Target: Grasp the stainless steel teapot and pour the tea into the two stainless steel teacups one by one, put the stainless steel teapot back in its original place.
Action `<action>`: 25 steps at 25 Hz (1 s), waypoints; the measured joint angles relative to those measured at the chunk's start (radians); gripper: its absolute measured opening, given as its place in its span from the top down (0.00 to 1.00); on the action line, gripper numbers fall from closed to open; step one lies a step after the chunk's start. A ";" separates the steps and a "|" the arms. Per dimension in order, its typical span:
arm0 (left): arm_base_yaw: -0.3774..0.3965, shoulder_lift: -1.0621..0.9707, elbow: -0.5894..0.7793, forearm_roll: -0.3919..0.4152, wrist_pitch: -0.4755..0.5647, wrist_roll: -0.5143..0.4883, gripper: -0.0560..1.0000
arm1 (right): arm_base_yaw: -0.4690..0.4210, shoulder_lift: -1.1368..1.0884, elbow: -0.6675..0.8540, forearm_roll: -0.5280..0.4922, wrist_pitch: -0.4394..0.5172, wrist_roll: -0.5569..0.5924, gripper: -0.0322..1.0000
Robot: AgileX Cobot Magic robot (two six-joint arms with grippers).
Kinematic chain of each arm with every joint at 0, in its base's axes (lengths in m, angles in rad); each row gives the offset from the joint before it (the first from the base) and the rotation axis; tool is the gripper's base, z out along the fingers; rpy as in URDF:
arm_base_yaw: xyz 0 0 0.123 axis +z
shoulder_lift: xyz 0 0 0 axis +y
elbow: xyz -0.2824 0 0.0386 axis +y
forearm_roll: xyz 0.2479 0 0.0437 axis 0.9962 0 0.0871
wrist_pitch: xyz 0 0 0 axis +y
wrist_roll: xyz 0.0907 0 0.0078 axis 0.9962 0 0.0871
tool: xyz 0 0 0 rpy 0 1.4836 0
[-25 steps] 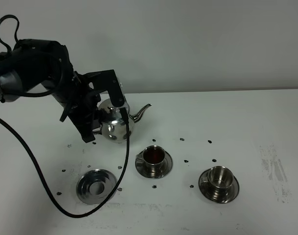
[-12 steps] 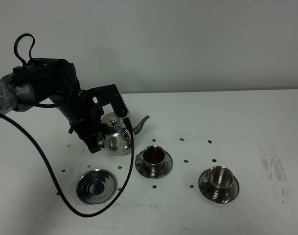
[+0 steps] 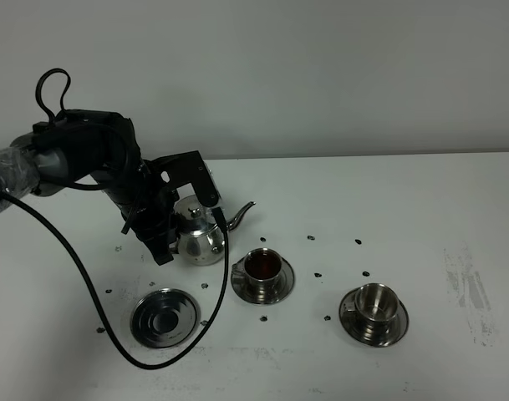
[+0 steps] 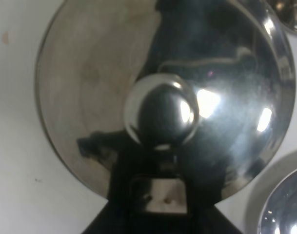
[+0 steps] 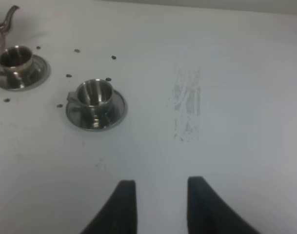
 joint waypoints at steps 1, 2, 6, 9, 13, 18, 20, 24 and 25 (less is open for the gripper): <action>0.000 0.001 0.000 0.000 -0.002 0.000 0.75 | 0.000 0.000 0.000 0.000 0.000 0.000 0.73; 0.000 0.001 0.000 0.000 -0.002 0.000 0.75 | 0.000 0.000 0.000 0.000 0.000 0.000 0.73; -0.002 -0.005 0.000 0.005 0.001 0.027 0.75 | 0.000 0.000 0.000 0.001 0.000 0.000 0.73; -0.015 -0.028 -0.003 0.023 0.015 0.071 0.75 | 0.000 0.000 0.000 0.001 0.000 0.000 0.73; -0.042 -0.038 -0.095 0.028 0.070 0.101 0.75 | 0.000 0.000 0.000 0.001 0.000 0.000 0.73; -0.083 0.017 -0.295 0.039 0.144 0.185 0.75 | 0.000 0.000 0.000 0.001 0.000 0.000 0.73; -0.102 0.062 -0.367 0.041 0.166 0.226 0.75 | 0.000 0.000 0.000 0.001 0.000 0.000 0.73; -0.145 0.156 -0.483 0.042 0.187 0.295 0.75 | 0.000 0.000 0.000 0.001 0.000 0.000 0.73; -0.159 0.174 -0.504 0.044 0.187 0.312 0.75 | 0.000 0.000 0.000 0.001 0.000 0.000 0.73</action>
